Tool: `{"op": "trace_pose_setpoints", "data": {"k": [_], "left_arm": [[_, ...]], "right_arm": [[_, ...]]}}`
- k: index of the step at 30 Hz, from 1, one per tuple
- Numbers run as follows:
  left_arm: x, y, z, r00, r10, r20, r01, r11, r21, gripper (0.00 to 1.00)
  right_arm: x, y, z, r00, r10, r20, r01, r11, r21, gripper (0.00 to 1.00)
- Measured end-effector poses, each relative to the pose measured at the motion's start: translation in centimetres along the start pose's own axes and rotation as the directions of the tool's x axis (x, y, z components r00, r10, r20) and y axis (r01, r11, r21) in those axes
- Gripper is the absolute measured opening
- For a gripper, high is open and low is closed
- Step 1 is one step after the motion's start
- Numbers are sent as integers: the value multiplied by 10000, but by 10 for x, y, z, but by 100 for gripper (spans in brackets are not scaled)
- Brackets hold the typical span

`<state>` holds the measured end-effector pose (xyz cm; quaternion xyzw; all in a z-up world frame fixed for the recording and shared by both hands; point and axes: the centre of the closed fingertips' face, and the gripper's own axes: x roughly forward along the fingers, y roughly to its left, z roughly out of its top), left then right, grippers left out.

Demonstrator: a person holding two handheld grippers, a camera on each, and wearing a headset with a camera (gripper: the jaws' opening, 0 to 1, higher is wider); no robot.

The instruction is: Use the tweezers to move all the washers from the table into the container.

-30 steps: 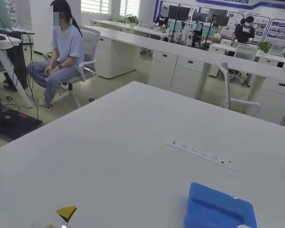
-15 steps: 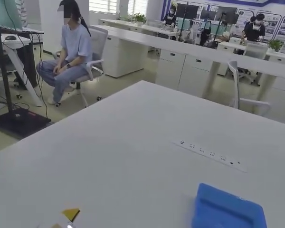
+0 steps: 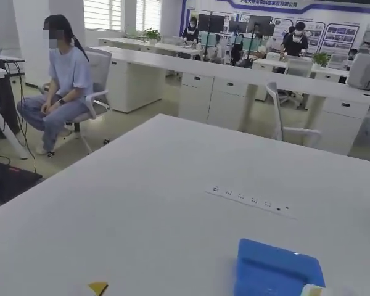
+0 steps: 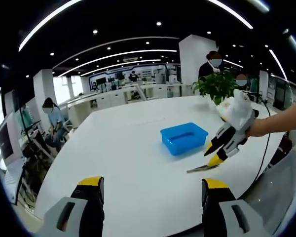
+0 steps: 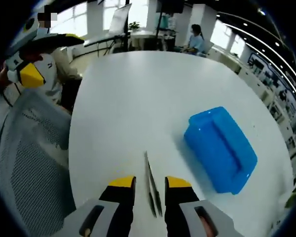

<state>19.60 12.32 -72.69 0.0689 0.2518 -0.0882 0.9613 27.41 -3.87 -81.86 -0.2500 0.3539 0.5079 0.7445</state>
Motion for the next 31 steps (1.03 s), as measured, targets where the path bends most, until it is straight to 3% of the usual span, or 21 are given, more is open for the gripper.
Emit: {"op": "trace_pose_setpoints", "data": {"k": [3,6,7,9,10,12,13,15,18,20,25,27,31], "left_arm": [[3,-7,5,9994,-333,-39,334,9993,171,83],[5,-15,8,9976,-685,-48,685,9974,207,83],[5,-17,9,9971,-760,-44,760,9968,246,84],[6,-19,10,9964,-844,-52,845,9959,322,84],[6,-20,10,9960,-889,-38,890,9955,326,85],[7,-23,11,9947,-1026,-32,1026,9943,304,87],[7,-23,12,9945,-1051,-19,1051,9940,306,87],[8,-24,11,9943,-1068,-41,1069,9938,315,88],[10,-24,12,9942,-1073,4,1073,9939,265,91],[11,-22,13,9952,-964,147,963,9953,105,97],[12,-19,14,9951,-948,296,955,9951,-236,99],[11,-18,13,9956,-879,312,888,9956,-296,99],[9,-15,12,9966,-761,310,769,9968,-228,99]], "right_arm": [[-36,0,2,9892,-916,1146,745,9865,1456,32],[-66,-7,-4,9633,-2065,1717,1573,9521,2622,44],[-73,-7,-6,9579,-2227,1815,1635,9421,2928,47],[-90,-11,-11,9368,-2899,1959,2071,9106,3576,59],[-99,-14,-13,9214,-3277,2088,2313,8943,3831,65],[-110,-14,-15,9058,-3593,2244,2420,8737,4221,72],[-118,-14,-17,8918,-3849,2380,2544,8614,4396,74],[-127,-13,-22,8747,-4204,2414,2751,8405,4668,81],[-135,-12,-30,8570,-4573,2374,3067,8230,4780,91],[-138,-15,-36,8353,-4982,2326,3442,8037,4853,99],[-138,-13,-50,8326,-5184,1954,3771,7887,4855,99],[-136,-11,-51,8399,-5078,1917,3677,7921,4872,99],[-134,-6,-47,8443,-4988,1961,3671,8047,4666,99]]}}
